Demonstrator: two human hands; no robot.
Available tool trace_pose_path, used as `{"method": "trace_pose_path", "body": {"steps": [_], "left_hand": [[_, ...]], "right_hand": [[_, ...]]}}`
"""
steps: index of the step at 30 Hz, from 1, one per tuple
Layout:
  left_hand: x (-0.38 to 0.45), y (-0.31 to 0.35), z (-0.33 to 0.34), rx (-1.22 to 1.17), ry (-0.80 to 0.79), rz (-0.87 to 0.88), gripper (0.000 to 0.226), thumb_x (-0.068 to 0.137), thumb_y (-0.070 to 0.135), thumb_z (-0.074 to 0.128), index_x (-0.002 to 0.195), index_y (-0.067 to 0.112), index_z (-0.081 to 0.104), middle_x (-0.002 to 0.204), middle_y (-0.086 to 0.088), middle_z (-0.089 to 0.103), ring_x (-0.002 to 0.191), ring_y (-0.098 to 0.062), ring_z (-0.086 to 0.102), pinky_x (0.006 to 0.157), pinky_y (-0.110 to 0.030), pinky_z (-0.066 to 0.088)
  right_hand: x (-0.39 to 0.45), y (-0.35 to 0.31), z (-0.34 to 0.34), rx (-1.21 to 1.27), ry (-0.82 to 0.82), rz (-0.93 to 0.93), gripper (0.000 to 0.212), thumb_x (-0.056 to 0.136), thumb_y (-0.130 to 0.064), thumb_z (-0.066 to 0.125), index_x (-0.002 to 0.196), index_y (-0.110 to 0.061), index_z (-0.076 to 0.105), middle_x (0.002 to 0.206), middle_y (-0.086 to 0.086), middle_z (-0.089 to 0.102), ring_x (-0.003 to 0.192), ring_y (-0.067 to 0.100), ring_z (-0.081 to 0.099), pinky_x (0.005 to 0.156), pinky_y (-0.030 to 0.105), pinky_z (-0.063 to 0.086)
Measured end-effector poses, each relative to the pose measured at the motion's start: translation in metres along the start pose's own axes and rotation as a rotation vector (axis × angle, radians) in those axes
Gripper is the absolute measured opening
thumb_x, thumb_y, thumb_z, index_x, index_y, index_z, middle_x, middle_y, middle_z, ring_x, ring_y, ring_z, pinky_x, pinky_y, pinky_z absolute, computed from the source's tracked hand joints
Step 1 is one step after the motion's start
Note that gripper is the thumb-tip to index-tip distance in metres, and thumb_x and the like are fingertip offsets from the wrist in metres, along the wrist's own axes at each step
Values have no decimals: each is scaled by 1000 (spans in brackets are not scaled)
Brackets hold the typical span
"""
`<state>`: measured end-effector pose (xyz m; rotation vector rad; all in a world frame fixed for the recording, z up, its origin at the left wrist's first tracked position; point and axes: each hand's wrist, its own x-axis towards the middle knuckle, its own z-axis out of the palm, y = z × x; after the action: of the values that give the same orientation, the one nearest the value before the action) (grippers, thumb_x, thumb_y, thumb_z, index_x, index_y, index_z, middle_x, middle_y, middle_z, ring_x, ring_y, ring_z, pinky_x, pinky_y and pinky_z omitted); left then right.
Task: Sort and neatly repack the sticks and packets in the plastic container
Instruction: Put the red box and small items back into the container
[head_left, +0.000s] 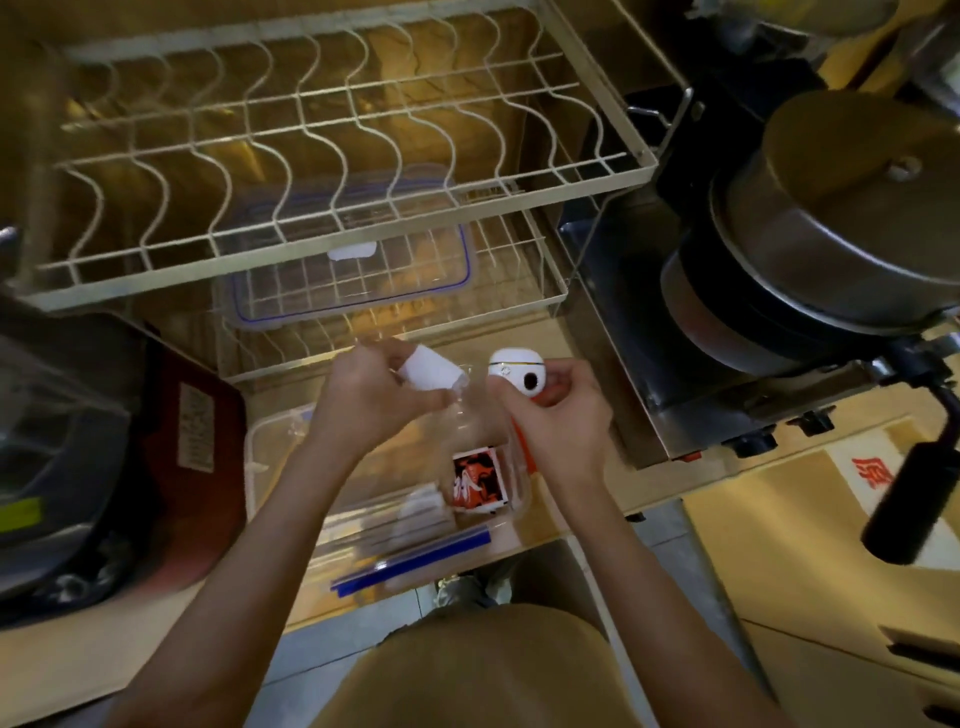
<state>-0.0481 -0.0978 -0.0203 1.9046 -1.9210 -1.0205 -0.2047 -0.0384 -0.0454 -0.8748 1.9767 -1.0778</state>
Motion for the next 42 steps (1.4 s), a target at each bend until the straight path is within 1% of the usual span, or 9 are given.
{"method": "trace_pose_path", "body": {"steps": [4, 7, 11, 15, 20, 23, 29, 32, 42], "left_hand": [[-10, -37, 17, 118, -34, 17, 64, 61, 35, 81, 118, 17, 59, 118, -6, 63, 100, -22, 60, 79, -31, 46], [-13, -57, 35, 133, -32, -16, 70, 61, 43, 79, 122, 17, 57, 123, -6, 62, 108, -24, 59, 86, -34, 49], [-7, -73, 51, 240, -74, -60, 74, 63, 51, 75, 126, 20, 51, 130, -5, 56, 117, -24, 53, 99, -41, 43], [-2, -82, 62, 223, -69, -71, 72, 70, 46, 72, 132, 20, 45, 136, -4, 50, 124, -24, 47, 104, -40, 35], [-2, -92, 69, 145, -50, -45, 68, 74, 43, 69, 132, 18, 45, 135, -4, 51, 123, -24, 48, 101, -38, 37], [-3, -96, 72, 150, -41, 0, 67, 76, 36, 69, 134, 16, 44, 137, -4, 50, 123, -22, 48, 99, -33, 40], [-2, -98, 71, 103, -56, 20, 66, 78, 25, 70, 136, 15, 41, 138, -6, 46, 121, -21, 49, 97, -25, 39], [-4, -98, 70, 64, -59, -3, 66, 79, 21, 70, 137, 15, 40, 139, -9, 43, 118, -23, 51, 97, -25, 38], [-7, -97, 73, -18, -40, -73, 67, 80, 13, 68, 139, 16, 36, 141, -9, 38, 119, -24, 50, 98, -28, 41]], "right_hand": [[-2, 1, 32, -80, -110, -27, 42, 64, -32, 81, 93, -13, 58, 88, 1, 67, 74, 8, 62, 57, 12, 47], [-3, 10, 57, -258, -163, -46, 49, 67, -39, 76, 105, -13, 59, 101, 4, 67, 89, 17, 63, 69, 24, 50], [-10, 23, 78, -527, -203, -174, 52, 79, -39, 65, 120, -12, 50, 116, 9, 58, 102, 24, 59, 84, 32, 51], [-11, 26, 82, -633, -265, -178, 55, 88, -29, 58, 131, -3, 37, 129, 16, 50, 112, 28, 53, 92, 34, 45], [-11, 28, 85, -731, -299, -160, 51, 93, -33, 49, 132, -5, 33, 129, 17, 50, 106, 28, 59, 81, 32, 47], [-9, 32, 87, -738, -295, -153, 55, 94, -39, 46, 135, -6, 31, 130, 15, 48, 105, 26, 58, 72, 24, 38], [-6, 35, 92, -720, -303, -101, 66, 93, -42, 46, 143, -7, 20, 142, 17, 35, 117, 30, 52, 87, 34, 46], [-5, 37, 95, -751, -308, -82, 64, 94, -41, 45, 141, -4, 24, 144, 18, 32, 120, 31, 49, 88, 36, 46], [-1, 46, 99, -743, -342, -73, 55, 95, -39, 43, 131, 2, 39, 133, 19, 43, 97, 28, 61, 74, 28, 44]]}}
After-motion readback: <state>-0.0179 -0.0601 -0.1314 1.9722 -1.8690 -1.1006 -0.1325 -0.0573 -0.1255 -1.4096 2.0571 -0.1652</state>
